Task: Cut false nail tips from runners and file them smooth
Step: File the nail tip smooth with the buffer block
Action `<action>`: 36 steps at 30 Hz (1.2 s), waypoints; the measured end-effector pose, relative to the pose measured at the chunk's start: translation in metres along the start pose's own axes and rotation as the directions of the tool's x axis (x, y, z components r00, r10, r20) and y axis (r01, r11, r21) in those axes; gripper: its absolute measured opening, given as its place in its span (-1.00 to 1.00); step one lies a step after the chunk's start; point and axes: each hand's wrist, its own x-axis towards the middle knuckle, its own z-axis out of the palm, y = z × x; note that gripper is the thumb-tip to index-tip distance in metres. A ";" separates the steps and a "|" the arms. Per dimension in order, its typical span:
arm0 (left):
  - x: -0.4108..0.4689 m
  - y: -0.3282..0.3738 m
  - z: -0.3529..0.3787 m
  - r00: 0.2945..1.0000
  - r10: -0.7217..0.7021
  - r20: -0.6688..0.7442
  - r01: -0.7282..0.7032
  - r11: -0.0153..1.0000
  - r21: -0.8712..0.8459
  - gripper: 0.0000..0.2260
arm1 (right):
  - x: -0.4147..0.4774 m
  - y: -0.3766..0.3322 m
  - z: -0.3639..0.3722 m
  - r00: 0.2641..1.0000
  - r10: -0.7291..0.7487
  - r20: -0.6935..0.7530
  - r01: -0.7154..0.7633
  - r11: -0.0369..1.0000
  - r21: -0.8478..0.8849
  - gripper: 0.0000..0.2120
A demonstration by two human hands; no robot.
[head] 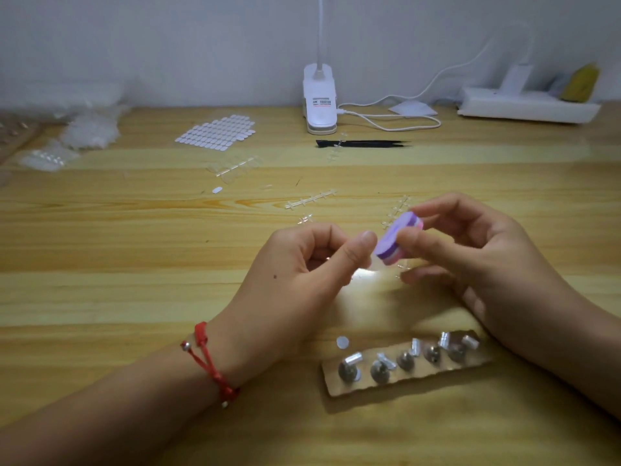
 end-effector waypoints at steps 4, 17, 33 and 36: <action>0.001 0.000 -0.001 1.000 0.011 -0.019 -0.012 1.000 -0.011 -0.77 | -0.003 -0.003 0.005 0.988 0.034 0.149 -0.013 0.990 -0.139 -0.73; 0.001 -0.004 -0.001 0.998 0.034 -0.044 -0.035 0.999 -0.019 -0.75 | -0.003 -0.002 0.007 0.989 0.017 0.147 0.000 0.993 -0.114 -0.74; 0.000 -0.002 -0.002 0.998 0.039 -0.049 -0.039 0.999 -0.006 -0.76 | -0.004 -0.002 0.005 0.993 0.011 0.122 0.000 0.996 -0.093 -0.74; 0.000 -0.001 -0.001 0.999 0.039 -0.024 -0.039 0.999 0.017 -0.76 | -0.005 -0.002 0.007 0.991 0.001 0.132 0.016 0.991 -0.132 -0.74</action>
